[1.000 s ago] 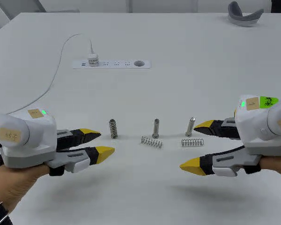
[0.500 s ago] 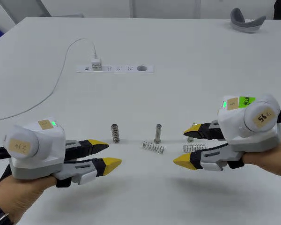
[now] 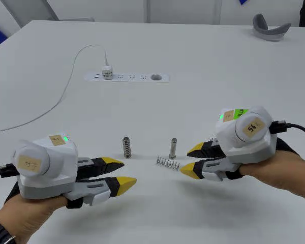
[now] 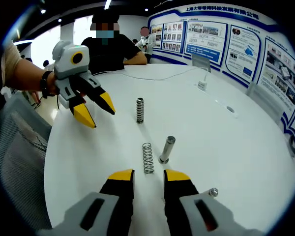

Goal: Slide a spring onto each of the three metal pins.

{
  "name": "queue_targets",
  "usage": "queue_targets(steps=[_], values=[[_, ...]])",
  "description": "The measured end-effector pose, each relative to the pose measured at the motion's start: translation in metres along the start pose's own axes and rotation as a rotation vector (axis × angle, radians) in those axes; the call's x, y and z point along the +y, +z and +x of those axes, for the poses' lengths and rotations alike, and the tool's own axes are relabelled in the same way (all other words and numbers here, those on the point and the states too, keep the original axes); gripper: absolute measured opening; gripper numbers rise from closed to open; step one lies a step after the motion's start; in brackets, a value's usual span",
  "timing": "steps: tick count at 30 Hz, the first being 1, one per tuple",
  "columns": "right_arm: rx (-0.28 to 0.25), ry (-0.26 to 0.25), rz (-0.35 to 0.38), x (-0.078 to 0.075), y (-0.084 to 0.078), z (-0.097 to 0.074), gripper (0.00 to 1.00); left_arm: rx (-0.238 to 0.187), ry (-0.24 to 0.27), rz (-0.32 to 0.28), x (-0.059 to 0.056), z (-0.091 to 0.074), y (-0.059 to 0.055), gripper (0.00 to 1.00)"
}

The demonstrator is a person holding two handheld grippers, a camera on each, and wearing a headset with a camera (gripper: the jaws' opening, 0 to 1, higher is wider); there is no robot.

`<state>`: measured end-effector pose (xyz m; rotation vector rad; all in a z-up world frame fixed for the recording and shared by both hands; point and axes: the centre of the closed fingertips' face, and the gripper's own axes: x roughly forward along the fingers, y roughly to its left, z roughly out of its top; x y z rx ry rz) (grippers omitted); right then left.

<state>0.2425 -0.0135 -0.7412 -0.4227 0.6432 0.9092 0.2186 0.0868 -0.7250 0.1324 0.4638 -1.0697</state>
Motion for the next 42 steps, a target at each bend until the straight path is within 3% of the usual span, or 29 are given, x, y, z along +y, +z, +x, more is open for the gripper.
queue_targets(steps=[9, 24, 33, 42], values=[[0.023, 0.031, 0.003, 0.005, -0.001, 0.016, 0.19, 0.001, -0.01, 0.001, -0.002, 0.002, 0.0, 0.28], [0.057, 0.039, 0.025, 0.003, -0.004, 0.03, 0.14, -0.001, -0.015, -0.007, -0.003, 0.005, -0.002, 0.27], [0.074, 0.05, 0.025, 0.006, -0.008, 0.031, 0.12, 0.003, -0.019, -0.006, -0.004, 0.007, -0.003, 0.26], [0.064, 0.095, 0.0, 0.024, -0.004, 0.02, 0.11, 0.023, -0.027, -0.001, -0.007, 0.01, -0.007, 0.26]])
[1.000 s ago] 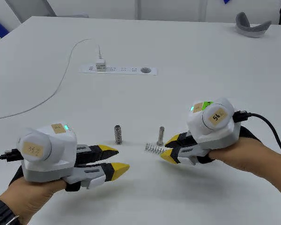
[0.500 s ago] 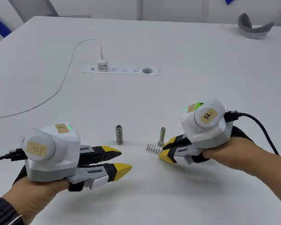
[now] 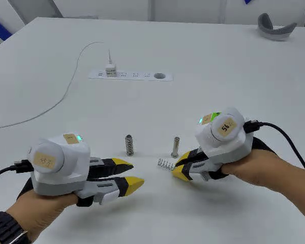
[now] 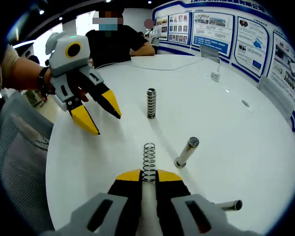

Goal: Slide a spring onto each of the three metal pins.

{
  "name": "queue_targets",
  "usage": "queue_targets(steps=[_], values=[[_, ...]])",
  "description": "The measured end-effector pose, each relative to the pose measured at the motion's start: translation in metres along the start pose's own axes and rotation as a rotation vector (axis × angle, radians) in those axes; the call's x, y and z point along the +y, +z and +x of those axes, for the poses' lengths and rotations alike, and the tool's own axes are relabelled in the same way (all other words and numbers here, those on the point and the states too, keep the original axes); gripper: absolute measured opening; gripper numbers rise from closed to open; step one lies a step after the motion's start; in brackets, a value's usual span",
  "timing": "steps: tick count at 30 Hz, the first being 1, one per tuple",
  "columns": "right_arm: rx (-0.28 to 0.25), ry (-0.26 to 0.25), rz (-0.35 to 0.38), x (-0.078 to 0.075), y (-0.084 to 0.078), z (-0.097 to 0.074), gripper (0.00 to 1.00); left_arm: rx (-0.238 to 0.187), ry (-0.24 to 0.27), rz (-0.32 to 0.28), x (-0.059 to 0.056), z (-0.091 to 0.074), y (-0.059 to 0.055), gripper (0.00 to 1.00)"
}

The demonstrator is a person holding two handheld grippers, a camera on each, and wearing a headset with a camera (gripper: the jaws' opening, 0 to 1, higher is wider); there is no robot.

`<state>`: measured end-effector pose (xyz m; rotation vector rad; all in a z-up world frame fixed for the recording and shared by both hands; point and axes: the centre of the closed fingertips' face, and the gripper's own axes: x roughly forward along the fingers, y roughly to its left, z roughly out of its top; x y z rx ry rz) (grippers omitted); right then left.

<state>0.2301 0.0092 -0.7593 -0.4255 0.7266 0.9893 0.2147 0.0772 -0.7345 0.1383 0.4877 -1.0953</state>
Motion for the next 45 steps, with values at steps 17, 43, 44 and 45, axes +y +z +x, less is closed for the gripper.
queue_targets(steps=[17, 43, 44, 45], values=[[-0.105, 0.104, -0.152, 0.042, 0.026, -0.016, 0.11, -0.033, -0.052, -0.029, -0.01, 0.002, 0.01, 0.24], [-0.187, 0.068, -0.236, 0.044, 0.041, -0.017, 0.11, -0.159, -0.101, -0.191, -0.019, -0.003, 0.039, 0.13], [-0.187, 0.066, -0.236, 0.044, 0.041, -0.017, 0.11, -0.167, -0.106, -0.191, -0.02, -0.003, 0.042, 0.13], [-0.19, 0.065, -0.233, 0.044, 0.041, -0.017, 0.11, -0.17, -0.105, -0.189, -0.021, -0.003, 0.044, 0.12]])
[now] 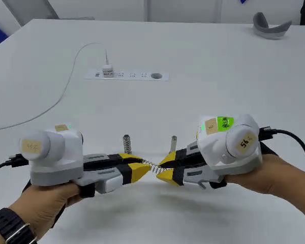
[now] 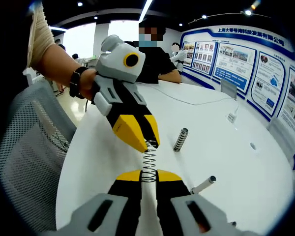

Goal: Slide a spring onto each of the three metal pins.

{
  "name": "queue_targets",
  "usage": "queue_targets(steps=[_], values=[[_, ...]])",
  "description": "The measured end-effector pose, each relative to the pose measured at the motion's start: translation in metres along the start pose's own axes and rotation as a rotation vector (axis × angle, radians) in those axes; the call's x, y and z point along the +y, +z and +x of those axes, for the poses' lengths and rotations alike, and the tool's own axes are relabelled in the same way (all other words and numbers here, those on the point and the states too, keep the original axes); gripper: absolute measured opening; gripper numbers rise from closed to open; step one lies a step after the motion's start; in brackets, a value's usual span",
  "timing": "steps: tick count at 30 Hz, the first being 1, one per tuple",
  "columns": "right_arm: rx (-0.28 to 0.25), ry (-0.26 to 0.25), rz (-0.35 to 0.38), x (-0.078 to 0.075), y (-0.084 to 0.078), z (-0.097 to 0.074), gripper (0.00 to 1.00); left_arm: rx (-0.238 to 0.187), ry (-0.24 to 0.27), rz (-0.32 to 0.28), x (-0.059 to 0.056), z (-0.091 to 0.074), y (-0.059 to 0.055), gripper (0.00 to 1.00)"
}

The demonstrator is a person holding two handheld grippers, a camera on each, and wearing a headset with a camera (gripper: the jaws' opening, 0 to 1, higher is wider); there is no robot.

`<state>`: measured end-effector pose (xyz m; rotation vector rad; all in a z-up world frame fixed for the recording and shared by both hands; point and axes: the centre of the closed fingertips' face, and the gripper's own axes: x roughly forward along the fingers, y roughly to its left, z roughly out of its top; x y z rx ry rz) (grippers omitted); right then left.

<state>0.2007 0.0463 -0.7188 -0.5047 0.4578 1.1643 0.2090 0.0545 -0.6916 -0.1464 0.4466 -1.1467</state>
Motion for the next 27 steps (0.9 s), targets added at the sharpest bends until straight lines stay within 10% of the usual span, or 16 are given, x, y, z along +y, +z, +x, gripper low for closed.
queue_targets(steps=[27], values=[[-0.018, 0.002, 0.114, 0.004, 0.007, 0.002, 0.11, -0.045, -0.037, 0.121, -0.02, 0.013, 0.018, 0.11]])
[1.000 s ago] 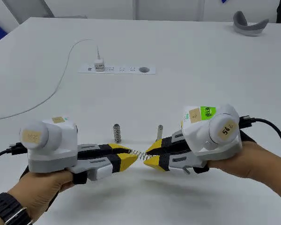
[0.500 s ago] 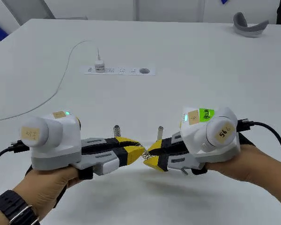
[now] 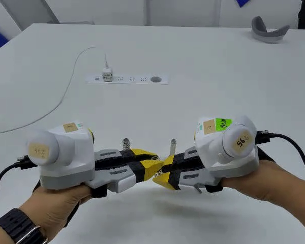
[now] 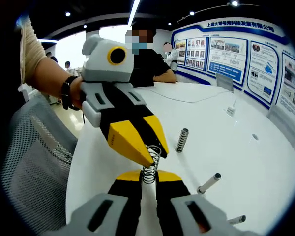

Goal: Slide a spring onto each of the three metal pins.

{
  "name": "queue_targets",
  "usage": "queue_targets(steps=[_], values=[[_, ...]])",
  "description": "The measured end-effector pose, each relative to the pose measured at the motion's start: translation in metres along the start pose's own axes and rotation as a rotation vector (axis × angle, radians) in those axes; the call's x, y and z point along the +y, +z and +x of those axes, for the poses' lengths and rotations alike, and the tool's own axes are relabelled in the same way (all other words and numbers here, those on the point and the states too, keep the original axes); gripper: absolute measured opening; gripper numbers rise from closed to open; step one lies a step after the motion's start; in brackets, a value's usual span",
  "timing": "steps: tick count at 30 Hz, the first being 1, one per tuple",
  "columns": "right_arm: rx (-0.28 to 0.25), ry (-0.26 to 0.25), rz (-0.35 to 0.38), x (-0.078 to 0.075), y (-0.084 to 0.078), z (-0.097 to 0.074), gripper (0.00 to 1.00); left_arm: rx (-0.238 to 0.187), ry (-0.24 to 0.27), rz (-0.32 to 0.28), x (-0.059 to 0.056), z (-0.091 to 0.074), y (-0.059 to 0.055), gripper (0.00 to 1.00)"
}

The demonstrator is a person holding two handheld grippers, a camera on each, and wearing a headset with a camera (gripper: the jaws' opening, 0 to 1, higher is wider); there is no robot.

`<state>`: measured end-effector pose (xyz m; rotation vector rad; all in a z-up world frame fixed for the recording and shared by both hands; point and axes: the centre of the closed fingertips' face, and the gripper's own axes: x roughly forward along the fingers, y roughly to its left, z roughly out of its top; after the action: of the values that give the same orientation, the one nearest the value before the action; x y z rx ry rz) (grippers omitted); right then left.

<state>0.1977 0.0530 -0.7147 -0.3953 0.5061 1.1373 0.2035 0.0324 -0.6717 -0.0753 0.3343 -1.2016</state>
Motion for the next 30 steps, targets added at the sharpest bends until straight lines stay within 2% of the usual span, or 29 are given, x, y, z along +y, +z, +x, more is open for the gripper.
queue_targets(steps=[6, 12, 17, 23, 30], values=[[0.001, -0.002, 0.006, 0.0, -0.001, 0.0, 0.12, 0.025, -0.009, 0.023, -0.001, 0.001, 0.0, 0.1], [-0.01, -0.013, 0.005, -0.004, 0.002, -0.003, 0.14, 0.027, -0.009, 0.034, 0.0, 0.004, 0.006, 0.1], [0.001, -0.031, 0.003, -0.008, -0.002, -0.008, 0.18, 0.033, -0.012, 0.049, 0.001, 0.006, 0.008, 0.1], [0.006, -0.061, 0.019, -0.014, -0.008, -0.021, 0.23, 0.038, 0.002, 0.039, 0.012, 0.007, 0.009, 0.1], [0.018, -0.106, 0.041, -0.025, -0.02, -0.035, 0.3, 0.039, 0.014, 0.037, 0.019, 0.009, 0.013, 0.1]])
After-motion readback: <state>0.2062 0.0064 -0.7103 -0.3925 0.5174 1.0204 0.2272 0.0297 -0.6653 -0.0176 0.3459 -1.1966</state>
